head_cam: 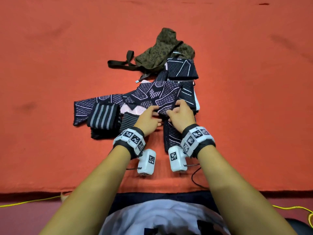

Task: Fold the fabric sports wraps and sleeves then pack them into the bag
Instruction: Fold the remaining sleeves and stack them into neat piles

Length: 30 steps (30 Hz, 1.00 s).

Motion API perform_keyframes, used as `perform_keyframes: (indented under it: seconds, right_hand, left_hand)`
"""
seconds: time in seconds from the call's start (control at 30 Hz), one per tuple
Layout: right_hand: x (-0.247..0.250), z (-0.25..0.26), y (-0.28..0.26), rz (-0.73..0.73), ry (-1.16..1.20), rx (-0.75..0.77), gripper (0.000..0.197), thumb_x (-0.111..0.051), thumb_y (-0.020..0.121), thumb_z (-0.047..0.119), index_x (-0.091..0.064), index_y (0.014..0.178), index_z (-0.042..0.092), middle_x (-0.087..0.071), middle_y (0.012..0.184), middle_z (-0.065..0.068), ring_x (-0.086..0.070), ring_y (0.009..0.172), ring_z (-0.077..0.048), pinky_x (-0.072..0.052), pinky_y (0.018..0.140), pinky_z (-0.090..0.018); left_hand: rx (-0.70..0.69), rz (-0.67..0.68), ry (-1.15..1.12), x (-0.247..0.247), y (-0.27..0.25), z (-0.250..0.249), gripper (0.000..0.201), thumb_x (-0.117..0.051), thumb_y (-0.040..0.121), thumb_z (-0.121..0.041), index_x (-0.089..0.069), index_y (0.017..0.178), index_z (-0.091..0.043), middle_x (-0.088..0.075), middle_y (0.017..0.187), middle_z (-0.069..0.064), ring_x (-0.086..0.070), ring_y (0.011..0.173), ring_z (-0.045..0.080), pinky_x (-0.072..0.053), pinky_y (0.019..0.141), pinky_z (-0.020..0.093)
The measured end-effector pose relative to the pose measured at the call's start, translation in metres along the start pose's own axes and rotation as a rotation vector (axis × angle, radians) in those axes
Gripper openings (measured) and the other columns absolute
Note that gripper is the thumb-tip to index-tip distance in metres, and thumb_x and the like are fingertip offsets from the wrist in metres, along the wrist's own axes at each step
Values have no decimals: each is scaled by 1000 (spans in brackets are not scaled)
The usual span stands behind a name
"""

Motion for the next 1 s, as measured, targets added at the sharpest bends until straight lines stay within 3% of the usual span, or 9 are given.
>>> perform_keyframes:
  seconds: [0.07,0.2,0.37,0.5,0.6,0.7,0.87,0.93,1.0]
  right_hand:
    - [11,4,1,17,92,16,7,-60,85,13,-57,89,17,-68,69,-2,-61,56,-15,-47,62,-31]
    - [41,-17,-9,-40,214,-53,11,-52,87,9,-55,77,12,-58,64,-5,-48,44,-7,-38,51,-27]
    - [60,-64,-28,-124,239,-218,20,-54,73,26,-55,54,21,-52,48,7,-46,45,-12,-34,54,-29]
    - [68,-72,-30,-128,207,-252,11,-54,70,26,-55,61,20,-52,50,5,-48,51,-18,-37,55,-31]
    - [79,-86,-34,-161,183,-267,11,-54,62,32,-55,63,21,-53,58,-1,-49,60,-21,-38,60,-37]
    - [93,-91,-41,-181,146,-255,13,-53,66,29,-53,56,21,-54,56,0,-49,58,-20,-37,59,-35]
    - [92,-64,-51,-133,300,-130,15,-53,89,15,-55,74,17,-50,56,7,-44,44,-7,-35,42,-20]
    - [92,-47,-54,-105,349,-38,9,-54,91,17,-56,83,13,-53,62,8,-44,49,-5,-35,48,-22]
    - [91,-32,-55,-86,384,33,11,-58,85,23,-53,76,17,-55,71,2,-47,61,-9,-36,56,-28]
  left_hand:
    - [-37,-19,-19,6,-2,-3,66,-43,89,20,-46,137,-25,-61,106,2,-68,99,27,-56,93,48]
    - [-59,-77,-71,18,0,-3,65,-49,84,15,-49,125,-36,-68,109,4,-70,104,28,-56,94,43]
    - [-72,-157,-152,28,2,-2,46,-55,77,-2,-59,112,-32,-70,112,3,-72,99,23,-56,95,46]
    - [-85,-236,-250,34,-6,-6,32,-56,75,-20,-67,104,-27,-71,114,8,-71,102,24,-57,93,45]
    - [-122,-304,-167,45,-15,-9,24,-56,83,-26,-72,101,-25,-71,109,1,-68,102,21,-56,94,42]
    - [-188,-314,-10,49,-19,-8,17,-62,90,-16,-71,102,-24,-69,101,-3,-65,92,14,-53,95,36]
    - [-203,-112,48,21,-25,-8,53,-58,76,4,-68,115,-31,-68,118,-5,-66,106,13,-52,101,39]
    - [-214,-36,44,9,-29,-12,61,-56,76,11,-66,122,-27,-67,120,-3,-67,104,15,-54,96,35]
    - [-214,38,27,-3,-33,-16,63,-55,77,15,-64,126,-23,-67,120,0,-66,98,14,-55,85,26]
Point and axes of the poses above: each hand's wrist, its own y-axis towards the middle knuckle, its own x-axis out of the back of the hand, z = x × y, the point moved 8 cm from there along y, towards the middle knuckle
